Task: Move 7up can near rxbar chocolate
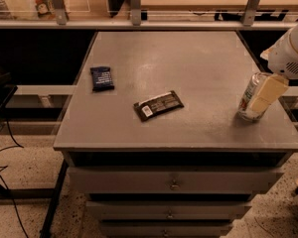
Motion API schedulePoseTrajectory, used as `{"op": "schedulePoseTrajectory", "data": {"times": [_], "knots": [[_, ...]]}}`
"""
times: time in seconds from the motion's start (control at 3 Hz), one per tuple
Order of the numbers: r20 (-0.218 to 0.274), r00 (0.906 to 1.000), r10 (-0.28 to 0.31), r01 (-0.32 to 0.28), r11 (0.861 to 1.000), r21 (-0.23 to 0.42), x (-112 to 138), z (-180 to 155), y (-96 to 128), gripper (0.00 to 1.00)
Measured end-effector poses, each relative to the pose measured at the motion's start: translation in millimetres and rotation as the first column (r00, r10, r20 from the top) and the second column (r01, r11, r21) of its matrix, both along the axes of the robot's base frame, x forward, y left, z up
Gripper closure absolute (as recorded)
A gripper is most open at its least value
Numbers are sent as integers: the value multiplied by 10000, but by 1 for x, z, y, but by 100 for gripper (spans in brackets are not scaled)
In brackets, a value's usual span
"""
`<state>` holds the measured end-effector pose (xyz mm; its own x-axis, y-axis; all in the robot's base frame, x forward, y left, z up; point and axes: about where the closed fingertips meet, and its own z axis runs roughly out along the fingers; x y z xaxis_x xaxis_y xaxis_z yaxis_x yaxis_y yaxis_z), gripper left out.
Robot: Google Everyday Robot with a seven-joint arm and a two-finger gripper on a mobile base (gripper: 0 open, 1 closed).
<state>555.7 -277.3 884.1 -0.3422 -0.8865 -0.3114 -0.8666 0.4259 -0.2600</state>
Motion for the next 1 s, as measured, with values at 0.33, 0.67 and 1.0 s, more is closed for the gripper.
{"op": "schedulePoseTrajectory", "data": {"times": [0.33, 0.67, 1.0], "knots": [[88, 10000, 36, -37, 10000, 64, 0, 1, -4, 17], [37, 10000, 70, -70, 9999, 90, -1, 1, -9, 41], [-41, 9999, 115, -114, 9998, 149, -5, 4, -14, 64]]}}
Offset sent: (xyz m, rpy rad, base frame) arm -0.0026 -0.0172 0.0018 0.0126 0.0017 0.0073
